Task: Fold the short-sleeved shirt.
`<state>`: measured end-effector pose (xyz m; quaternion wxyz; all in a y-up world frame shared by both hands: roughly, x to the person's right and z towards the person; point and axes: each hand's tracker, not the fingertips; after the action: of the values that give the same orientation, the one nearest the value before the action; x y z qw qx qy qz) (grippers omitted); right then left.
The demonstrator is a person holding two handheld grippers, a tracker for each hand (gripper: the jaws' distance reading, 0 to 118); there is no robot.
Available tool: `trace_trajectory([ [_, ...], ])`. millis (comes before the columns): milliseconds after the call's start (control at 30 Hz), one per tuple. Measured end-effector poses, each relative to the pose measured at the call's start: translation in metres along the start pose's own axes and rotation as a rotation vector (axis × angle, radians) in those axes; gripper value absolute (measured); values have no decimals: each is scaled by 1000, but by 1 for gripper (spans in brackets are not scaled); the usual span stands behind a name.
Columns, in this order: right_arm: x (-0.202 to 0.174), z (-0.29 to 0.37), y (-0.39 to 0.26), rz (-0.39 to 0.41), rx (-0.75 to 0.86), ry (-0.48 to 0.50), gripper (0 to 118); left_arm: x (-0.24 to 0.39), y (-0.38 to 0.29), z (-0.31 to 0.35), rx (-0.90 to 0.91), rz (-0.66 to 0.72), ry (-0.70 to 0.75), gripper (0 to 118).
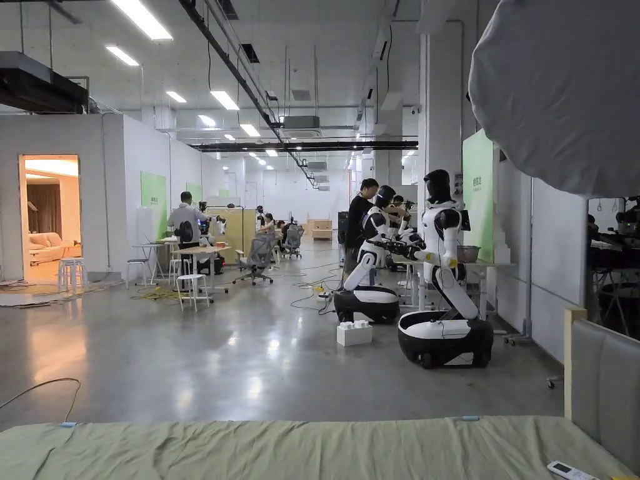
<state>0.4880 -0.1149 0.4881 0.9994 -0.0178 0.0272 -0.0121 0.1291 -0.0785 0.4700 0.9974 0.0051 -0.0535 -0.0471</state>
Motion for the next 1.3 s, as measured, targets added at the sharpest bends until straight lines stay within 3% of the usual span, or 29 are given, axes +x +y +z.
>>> trace_trajectory([
  [467, -1, 4, -2, 15, 17, 15, 118, 0, -1, 4, -2, -16, 9, 118],
  [1033, 5, 4, -2, -31, 5, 19, 118, -2, -2, 4, -7, 7, 19, 118],
  [1133, 7, 3, 1, -72, 3, 34, 118, -2, -4, 3, -16, 9, 21, 118],
  [1233, 12, -2, 4, -226, -65, 69, 118, -1, -5, 2, -28, 5, 18, 118],
  [1300, 11, -5, 9, -302, -71, 25, 118, -1, -6, 0, -37, 5, 12, 118],
])
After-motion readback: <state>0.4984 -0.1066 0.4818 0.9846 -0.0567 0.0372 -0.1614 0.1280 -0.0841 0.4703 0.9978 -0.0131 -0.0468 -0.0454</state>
